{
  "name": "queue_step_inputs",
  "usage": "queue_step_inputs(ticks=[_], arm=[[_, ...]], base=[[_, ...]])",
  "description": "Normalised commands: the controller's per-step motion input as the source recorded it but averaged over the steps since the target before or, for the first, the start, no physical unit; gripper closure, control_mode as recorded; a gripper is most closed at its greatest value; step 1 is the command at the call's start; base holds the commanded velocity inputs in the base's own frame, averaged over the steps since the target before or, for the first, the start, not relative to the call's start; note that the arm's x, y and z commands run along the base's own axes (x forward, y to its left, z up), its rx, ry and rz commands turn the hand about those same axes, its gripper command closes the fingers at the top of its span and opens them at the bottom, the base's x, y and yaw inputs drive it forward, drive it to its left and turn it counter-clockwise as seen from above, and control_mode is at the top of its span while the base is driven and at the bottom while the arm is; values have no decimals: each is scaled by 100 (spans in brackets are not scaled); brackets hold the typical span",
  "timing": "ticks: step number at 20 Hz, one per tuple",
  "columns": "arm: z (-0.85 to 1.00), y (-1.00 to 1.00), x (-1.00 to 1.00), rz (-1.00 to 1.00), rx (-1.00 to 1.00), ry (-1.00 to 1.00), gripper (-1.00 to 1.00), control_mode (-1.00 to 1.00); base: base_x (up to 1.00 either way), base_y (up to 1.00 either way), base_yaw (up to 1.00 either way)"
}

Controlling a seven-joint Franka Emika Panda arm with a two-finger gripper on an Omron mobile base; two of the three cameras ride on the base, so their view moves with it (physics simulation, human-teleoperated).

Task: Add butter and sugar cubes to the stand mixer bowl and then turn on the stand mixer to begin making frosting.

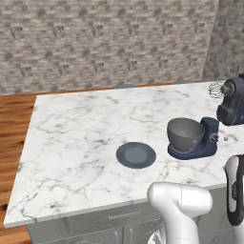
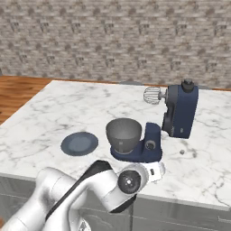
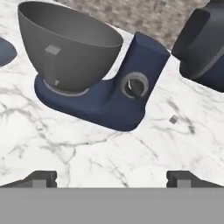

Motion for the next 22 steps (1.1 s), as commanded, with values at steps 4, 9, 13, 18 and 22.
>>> queue_step_inputs(ticks=[4, 9, 13, 18, 22], arm=[[0, -72, 5, 14, 13, -7, -100, -100], [0, -63, 27, 18, 14, -16, -100, -100], [0, -45, 52, 15, 9, -4, -100, -100], [0, -40, 59, 22, 6, 1, -100, -100], [-9, -40, 50, 26, 8, -3, -100, -100]], base=[[0, 0, 0], [0, 0, 0], [0, 0, 0], [0, 0, 0], [0, 0, 0]])
